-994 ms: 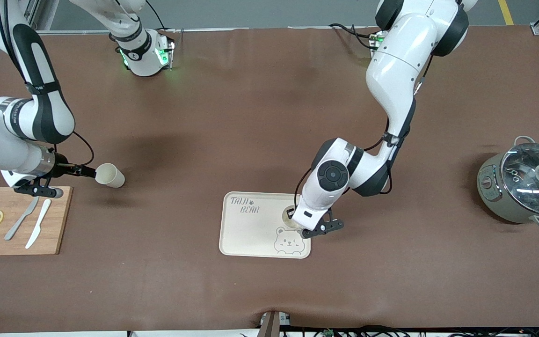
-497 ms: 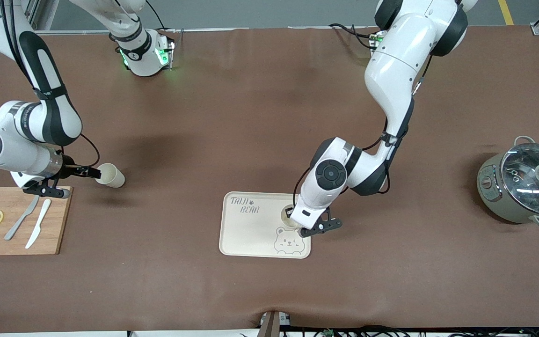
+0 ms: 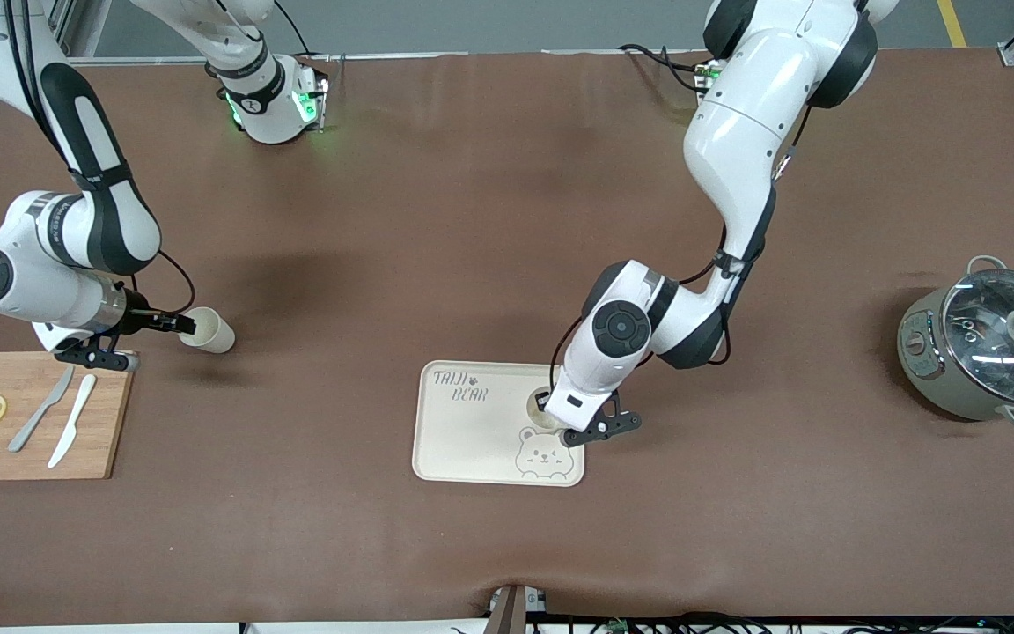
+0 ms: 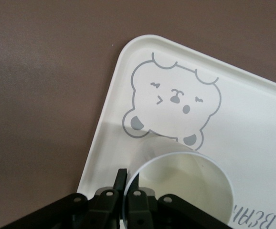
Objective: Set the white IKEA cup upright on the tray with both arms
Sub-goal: 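Open the left gripper and withdraw while the right gripper grasps the cup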
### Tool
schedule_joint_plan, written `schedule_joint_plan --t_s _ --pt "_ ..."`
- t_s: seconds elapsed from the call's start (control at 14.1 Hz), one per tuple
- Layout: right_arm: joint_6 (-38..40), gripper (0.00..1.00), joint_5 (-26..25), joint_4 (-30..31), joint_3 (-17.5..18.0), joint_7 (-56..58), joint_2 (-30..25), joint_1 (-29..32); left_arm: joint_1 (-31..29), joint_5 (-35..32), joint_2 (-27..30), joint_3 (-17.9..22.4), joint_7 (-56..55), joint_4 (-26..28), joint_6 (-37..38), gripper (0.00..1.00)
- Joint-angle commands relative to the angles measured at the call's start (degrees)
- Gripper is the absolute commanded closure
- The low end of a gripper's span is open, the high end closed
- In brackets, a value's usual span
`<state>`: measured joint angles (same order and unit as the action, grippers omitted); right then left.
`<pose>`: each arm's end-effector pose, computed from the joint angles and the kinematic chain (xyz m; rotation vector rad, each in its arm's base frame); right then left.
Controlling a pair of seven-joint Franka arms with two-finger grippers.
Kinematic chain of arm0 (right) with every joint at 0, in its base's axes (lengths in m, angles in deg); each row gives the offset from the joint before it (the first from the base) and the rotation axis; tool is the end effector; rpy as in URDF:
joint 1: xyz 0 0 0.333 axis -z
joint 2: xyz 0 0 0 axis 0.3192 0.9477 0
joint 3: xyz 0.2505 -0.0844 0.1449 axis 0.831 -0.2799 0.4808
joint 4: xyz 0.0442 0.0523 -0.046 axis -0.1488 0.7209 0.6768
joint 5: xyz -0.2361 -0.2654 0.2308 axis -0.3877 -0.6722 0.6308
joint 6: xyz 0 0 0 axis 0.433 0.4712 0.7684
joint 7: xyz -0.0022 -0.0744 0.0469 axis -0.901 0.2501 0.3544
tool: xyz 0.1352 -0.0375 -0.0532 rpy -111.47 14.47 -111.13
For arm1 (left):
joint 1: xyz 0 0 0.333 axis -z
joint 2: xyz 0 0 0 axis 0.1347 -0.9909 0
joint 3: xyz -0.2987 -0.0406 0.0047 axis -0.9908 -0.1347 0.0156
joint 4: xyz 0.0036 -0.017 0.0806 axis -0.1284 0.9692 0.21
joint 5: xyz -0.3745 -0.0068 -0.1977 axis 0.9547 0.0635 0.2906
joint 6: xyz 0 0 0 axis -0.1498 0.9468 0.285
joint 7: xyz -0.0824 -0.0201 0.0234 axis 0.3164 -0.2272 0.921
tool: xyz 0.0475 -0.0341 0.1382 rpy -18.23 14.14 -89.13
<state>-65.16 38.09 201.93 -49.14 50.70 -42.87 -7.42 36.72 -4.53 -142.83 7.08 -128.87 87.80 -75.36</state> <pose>0.5593 -0.0954 0.1656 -3.0903 0.2689 0.2347 0.6661 -0.4311 0.1517 2.9634 0.4025 0.1006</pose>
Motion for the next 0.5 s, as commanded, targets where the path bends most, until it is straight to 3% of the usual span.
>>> schedule_joint_plan --t_s 0.0,0.07,0.14,0.28,0.36,0.43 --pt "-1.61 0.39 0.80 1.20 0.64 -0.54 -0.12 0.67 0.38 -0.21 -0.33 0.38 -0.23 0.01 -0.99 1.00" --pt "-1.87 0.40 0.89 1.20 0.64 -0.45 0.14 0.67 0.38 -0.12 -0.24 0.38 0.21 0.01 -0.99 1.00" --pt "-2.31 0.43 0.89 1.20 0.64 -0.45 0.50 0.67 0.12 -0.21 -0.24 0.38 0.56 0.01 -0.99 0.81" --pt "-2.57 0.56 0.89 1.29 0.64 -0.54 0.67 0.67 0.38 -0.39 -0.24 0.38 0.48 0.01 -0.99 0.17" --pt "-2.57 0.62 0.89 1.29 0.64 -0.45 0.67 0.67 0.38 -0.39 -0.16 0.38 0.04 -0.08 -0.99 0.00" --pt "-2.57 0.69 0.98 1.29 0.64 -0.54 0.67 0.58 0.29 -0.39 -0.15 0.38 0.04 -0.08 -0.99 0.00"
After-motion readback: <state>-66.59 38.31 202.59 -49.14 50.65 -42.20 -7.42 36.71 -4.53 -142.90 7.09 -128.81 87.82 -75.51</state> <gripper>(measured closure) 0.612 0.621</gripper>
